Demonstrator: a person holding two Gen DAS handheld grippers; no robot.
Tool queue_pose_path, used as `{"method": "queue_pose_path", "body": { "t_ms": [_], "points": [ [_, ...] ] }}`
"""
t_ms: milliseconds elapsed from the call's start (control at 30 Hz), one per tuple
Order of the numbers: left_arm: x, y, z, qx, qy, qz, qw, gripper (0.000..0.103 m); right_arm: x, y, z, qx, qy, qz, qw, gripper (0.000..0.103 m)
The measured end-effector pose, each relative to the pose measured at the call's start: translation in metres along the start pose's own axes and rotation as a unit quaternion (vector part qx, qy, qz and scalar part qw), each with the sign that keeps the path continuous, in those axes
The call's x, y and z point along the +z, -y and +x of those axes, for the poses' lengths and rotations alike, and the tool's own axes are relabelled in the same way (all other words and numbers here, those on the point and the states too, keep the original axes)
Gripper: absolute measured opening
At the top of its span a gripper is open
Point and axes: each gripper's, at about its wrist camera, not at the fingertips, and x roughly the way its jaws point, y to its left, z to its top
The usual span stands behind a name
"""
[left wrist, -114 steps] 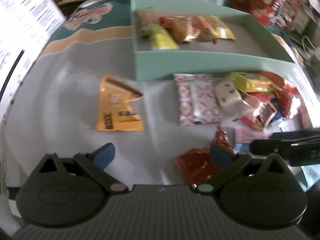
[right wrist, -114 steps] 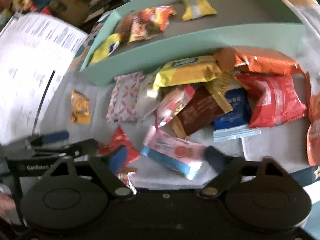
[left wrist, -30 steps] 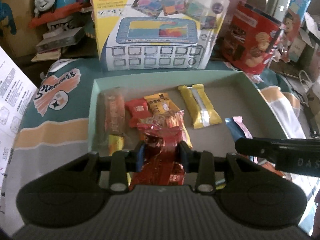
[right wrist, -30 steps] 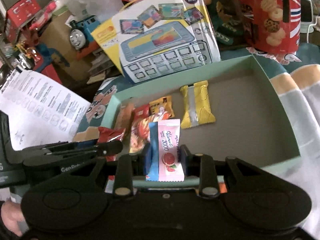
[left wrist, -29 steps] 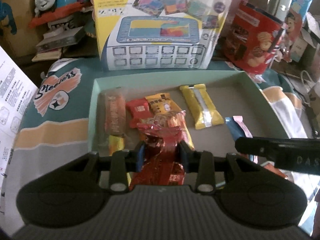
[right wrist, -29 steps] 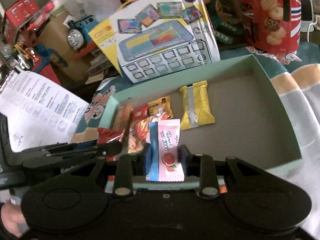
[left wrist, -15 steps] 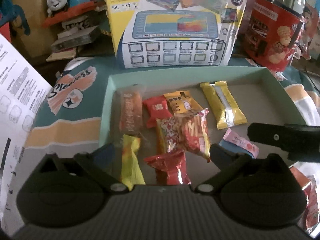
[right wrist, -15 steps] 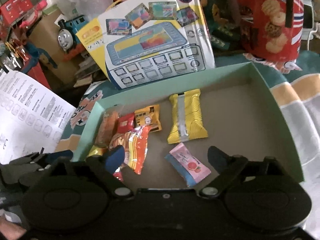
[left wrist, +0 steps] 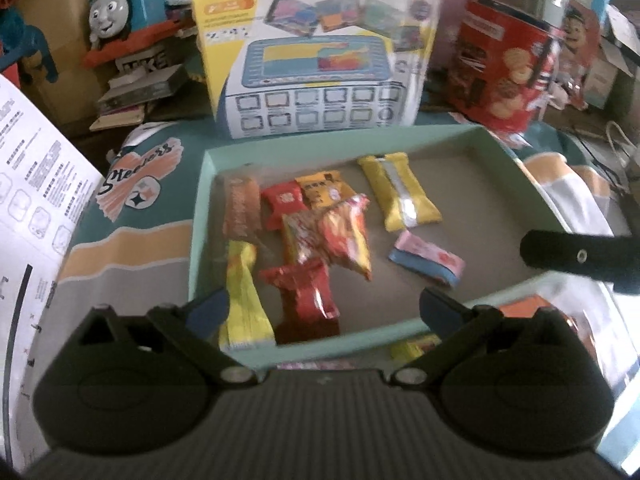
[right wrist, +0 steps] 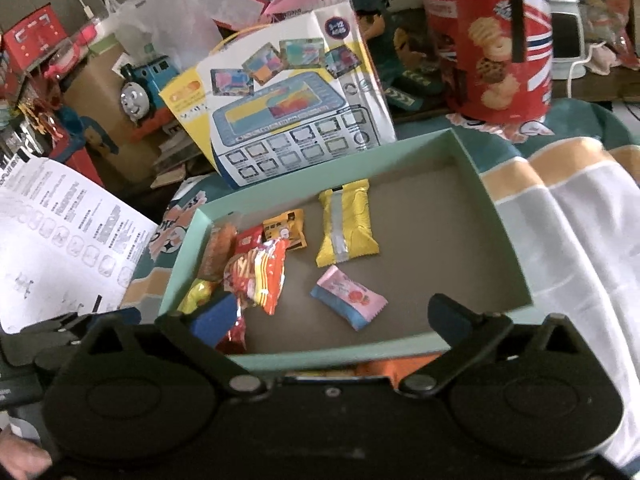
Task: Organize snacks
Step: 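Lift both tools out of the box toward the remaining snack heap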
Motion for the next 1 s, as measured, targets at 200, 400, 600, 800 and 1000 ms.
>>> {"method": "queue_pose_path", "body": {
  "t_ms": [200, 400, 600, 800, 1000],
  "points": [
    [-0.023, 0.015, -0.01, -0.006, -0.013, 0.017, 0.9998, 0.103, -0.019, 0.022, -0.027, -0.013, 0.004, 0.022, 1.0, 0.103],
    [-0.042, 0.028, -0.004, -0.007, -0.032, 0.032, 0.999, 0.103, -0.039, 0.047, -0.043, -0.029, 0.001, 0.045, 0.999, 0.103],
    [-0.052, 0.042, 0.01, -0.008, -0.053, 0.051, 0.9973, 0.103, -0.053, 0.059, -0.043, -0.035, -0.01, 0.061, 0.997, 0.103],
    [-0.055, 0.053, 0.023, -0.008, -0.063, 0.071, 0.9954, 0.103, -0.06, 0.067, -0.026, -0.04, -0.034, 0.076, 0.996, 0.103],
    [-0.055, 0.066, 0.037, -0.013, -0.065, 0.089, 0.9938, 0.103, -0.061, 0.068, -0.005, -0.046, -0.05, 0.068, 0.995, 0.103]
  ]
}}
